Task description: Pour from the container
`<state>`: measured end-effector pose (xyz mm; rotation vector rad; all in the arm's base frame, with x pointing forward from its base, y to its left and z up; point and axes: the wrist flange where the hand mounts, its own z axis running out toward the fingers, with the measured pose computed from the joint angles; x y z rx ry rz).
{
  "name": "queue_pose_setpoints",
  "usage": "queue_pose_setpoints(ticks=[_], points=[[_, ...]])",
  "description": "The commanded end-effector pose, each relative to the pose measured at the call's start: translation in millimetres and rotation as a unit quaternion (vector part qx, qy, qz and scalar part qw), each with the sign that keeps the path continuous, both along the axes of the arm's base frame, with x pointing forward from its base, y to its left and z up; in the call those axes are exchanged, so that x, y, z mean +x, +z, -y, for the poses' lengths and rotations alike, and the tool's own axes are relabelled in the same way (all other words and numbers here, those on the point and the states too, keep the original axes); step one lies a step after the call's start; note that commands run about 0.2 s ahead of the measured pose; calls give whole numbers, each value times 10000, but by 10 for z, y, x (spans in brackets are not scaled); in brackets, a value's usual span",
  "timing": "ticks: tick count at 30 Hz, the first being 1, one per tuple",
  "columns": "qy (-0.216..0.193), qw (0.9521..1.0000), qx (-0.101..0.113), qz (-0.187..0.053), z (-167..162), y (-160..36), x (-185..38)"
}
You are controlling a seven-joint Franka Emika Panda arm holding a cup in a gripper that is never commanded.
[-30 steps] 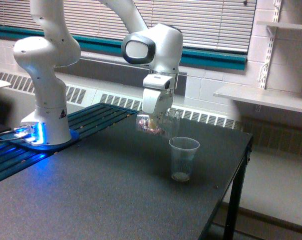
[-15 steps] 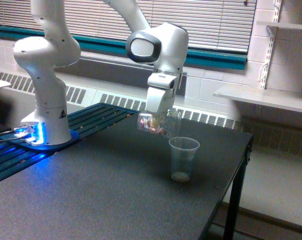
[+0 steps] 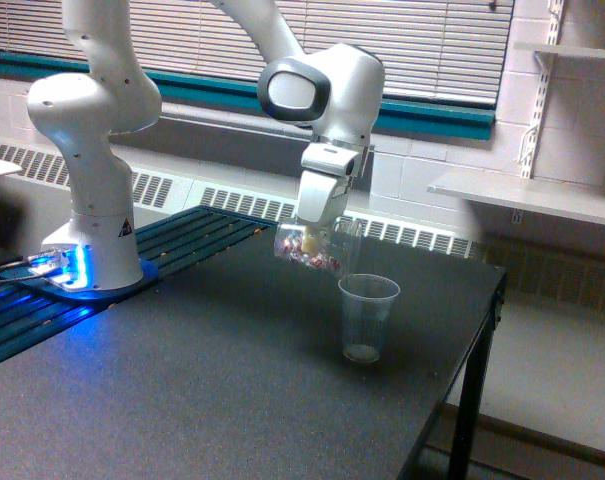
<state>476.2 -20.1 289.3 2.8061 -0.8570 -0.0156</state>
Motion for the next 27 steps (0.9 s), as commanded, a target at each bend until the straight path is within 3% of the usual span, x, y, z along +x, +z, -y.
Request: queue_pose_setpoints(ticks=[1, 27], points=[[212, 9996, -77, -160, -24, -24, -4], [403, 9984, -253, -320, 18, 39, 123]])
